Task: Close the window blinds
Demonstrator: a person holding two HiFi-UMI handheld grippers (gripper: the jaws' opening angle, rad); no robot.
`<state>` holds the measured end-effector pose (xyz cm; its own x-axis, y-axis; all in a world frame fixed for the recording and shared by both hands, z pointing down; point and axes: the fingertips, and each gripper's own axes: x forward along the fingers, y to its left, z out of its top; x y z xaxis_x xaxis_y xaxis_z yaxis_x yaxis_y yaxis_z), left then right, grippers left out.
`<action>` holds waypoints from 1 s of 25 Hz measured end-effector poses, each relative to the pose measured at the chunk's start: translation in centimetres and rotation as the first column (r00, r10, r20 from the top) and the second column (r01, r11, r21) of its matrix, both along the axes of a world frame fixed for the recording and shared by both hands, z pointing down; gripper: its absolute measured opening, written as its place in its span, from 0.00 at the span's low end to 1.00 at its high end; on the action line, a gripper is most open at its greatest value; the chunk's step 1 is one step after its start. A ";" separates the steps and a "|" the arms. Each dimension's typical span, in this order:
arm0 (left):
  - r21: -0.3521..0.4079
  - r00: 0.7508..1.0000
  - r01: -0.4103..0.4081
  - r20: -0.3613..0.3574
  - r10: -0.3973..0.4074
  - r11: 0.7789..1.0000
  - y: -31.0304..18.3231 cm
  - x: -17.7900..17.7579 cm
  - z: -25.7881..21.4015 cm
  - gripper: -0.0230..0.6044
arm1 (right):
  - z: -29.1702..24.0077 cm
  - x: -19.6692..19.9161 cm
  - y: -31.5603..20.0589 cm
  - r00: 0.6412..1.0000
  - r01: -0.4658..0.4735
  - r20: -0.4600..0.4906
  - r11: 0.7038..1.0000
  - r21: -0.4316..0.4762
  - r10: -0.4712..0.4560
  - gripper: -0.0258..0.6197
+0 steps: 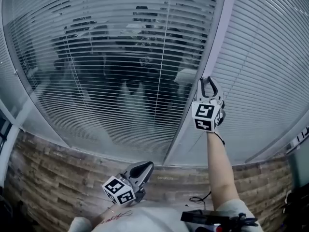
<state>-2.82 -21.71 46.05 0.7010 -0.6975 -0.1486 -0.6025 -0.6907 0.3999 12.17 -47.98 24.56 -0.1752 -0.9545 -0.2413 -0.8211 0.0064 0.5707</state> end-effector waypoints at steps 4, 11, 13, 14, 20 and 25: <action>-0.012 1.000 0.009 -0.005 -0.009 1.000 -0.2 -0.2 -0.5 0.07 | -0.2 -0.3 -0.4 0.980 0.010 -0.201 1.000 0.009 -0.008 0.24; -0.013 1.000 0.012 -0.013 -0.012 1.000 -0.1 -0.4 -0.5 0.07 | 0.3 -0.5 -0.6 0.882 0.018 -0.471 1.000 0.018 -0.007 0.24; -0.002 1.000 0.006 -0.012 -0.006 1.000 -0.2 -0.4 -0.5 0.07 | 0.3 -0.7 -0.8 0.858 0.020 -0.514 1.000 0.019 -0.008 0.24; 0.004 1.000 0.001 -0.012 -0.001 1.000 -0.2 -0.4 -0.5 0.07 | 0.4 -0.8 -0.8 0.847 0.022 -0.531 1.000 0.018 -0.009 0.24; 0.005 1.000 -0.005 -0.017 0.005 1.000 0.3 -0.3 -0.6 0.07 | 0.8 -0.7 -0.3 0.756 0.033 -0.655 0.999 0.034 -0.003 0.24; 0.008 1.000 0.003 -0.016 -0.003 1.000 0.3 -0.7 0.2 0.07 | 2.0 -1.0 -0.1 0.638 0.066 -0.770 0.996 0.058 0.003 0.24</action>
